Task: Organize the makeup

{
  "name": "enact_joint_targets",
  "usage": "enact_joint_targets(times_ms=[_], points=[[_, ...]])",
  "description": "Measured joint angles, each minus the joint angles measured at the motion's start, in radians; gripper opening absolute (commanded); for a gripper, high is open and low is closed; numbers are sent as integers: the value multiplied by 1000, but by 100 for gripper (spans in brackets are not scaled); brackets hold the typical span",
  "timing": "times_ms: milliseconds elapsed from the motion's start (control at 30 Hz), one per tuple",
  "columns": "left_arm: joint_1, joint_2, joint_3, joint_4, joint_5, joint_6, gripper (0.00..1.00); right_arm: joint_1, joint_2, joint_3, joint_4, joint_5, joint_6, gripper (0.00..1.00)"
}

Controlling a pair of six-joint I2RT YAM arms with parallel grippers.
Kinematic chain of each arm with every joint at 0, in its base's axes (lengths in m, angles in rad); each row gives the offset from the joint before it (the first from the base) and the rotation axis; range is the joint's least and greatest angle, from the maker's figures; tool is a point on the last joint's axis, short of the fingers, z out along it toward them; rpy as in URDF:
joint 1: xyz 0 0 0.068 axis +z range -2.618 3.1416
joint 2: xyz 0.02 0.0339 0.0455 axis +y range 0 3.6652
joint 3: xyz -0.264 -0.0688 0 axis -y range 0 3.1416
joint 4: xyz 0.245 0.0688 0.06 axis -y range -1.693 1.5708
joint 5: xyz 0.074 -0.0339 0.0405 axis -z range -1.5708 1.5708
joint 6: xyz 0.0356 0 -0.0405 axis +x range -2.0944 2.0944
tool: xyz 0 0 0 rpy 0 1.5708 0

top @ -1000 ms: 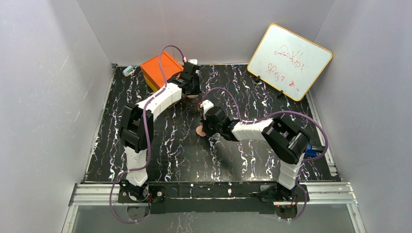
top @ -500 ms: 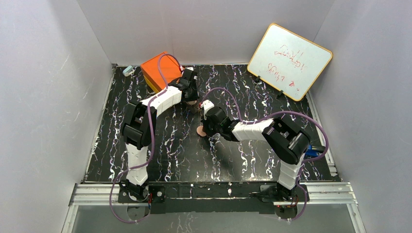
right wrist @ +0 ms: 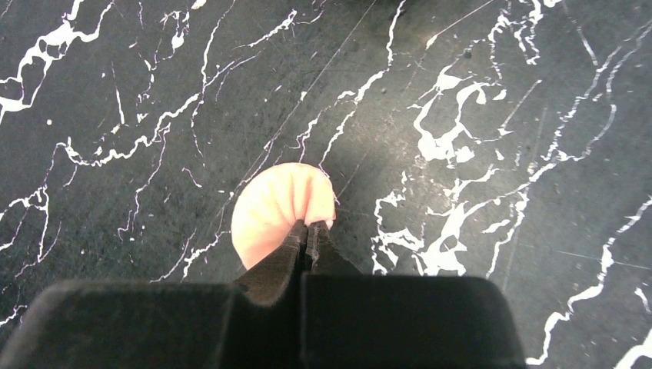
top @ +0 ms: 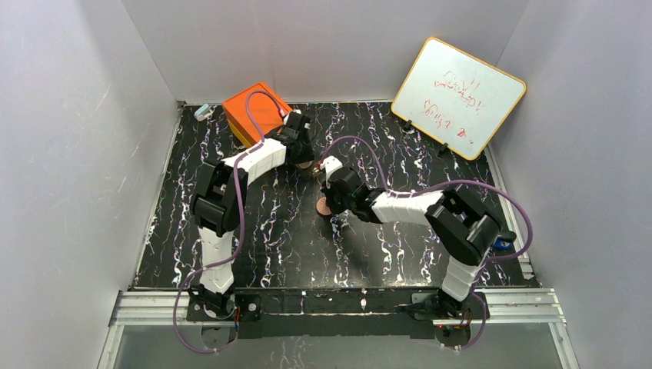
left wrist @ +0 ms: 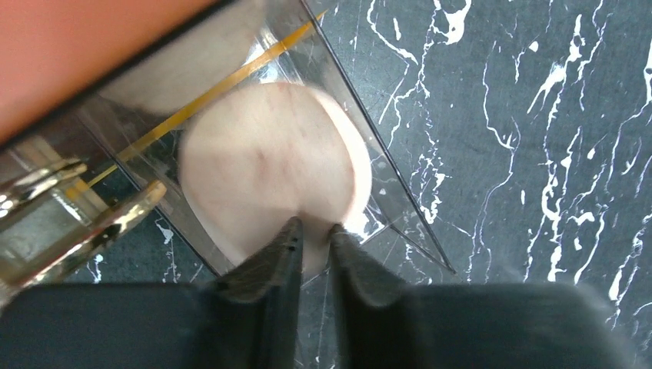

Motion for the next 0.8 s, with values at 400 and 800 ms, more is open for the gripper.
enact_joint_targets(times_ms=[400, 800], points=[[-3, -3, 56, -15, -2, 7, 77, -51, -60, 187, -65, 41, -94, 1], [9, -111, 104, -38, -16, 36, 94, -96, 45, 351, -72, 16, -100, 1]])
